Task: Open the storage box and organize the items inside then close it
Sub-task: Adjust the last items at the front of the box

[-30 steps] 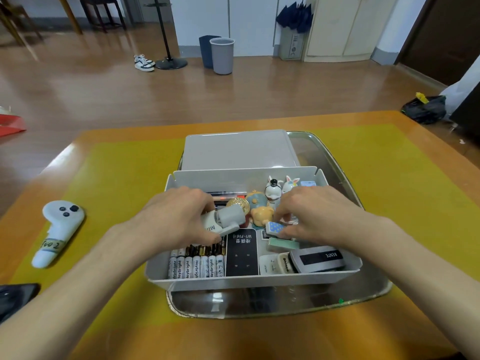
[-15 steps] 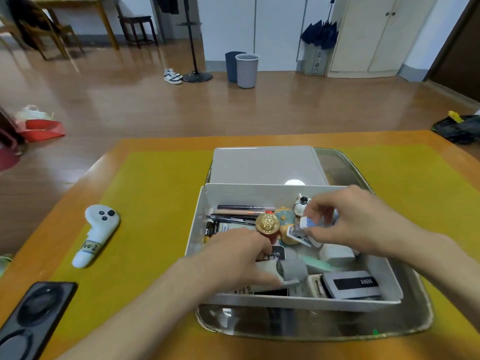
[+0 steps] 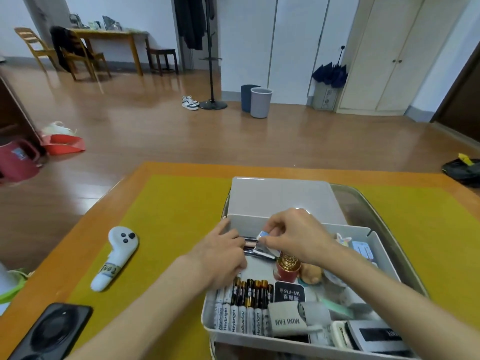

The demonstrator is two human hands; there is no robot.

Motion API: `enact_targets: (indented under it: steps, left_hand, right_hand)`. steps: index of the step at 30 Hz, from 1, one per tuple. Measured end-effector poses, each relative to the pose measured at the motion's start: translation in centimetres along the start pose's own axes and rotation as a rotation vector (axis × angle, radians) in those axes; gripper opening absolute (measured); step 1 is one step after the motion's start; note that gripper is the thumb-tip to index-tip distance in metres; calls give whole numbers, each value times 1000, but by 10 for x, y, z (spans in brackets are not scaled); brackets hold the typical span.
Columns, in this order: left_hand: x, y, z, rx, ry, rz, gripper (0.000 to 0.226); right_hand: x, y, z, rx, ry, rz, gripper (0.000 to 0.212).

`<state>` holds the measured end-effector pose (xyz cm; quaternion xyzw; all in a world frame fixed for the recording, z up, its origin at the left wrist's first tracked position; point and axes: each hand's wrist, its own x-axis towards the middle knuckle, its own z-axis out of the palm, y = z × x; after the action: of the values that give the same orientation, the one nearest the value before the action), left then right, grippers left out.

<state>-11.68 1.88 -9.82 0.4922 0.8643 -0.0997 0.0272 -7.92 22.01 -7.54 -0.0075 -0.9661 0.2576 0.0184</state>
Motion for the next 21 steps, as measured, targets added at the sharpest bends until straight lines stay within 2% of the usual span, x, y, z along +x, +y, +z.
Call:
enact_targets:
  steps: [6,10,17,21]
  left_hand:
    - [-13,-3,1,28,-5,-26,40]
    - [-19,-2,4,25,-49,-50,42]
    - [-19,-1,4,-48,-52,-68,40]
    - [-16,-2,6,-86,-14,-83,37]
  right_hand:
    - [6,-9,16,-118,-73,-92,13]
    - [6,-8,27,-232,-172,-111,20]
    - [6,-12,30,-330,-114,-156,23]
    - [-20,-3,-2,-262,33,-146,32]
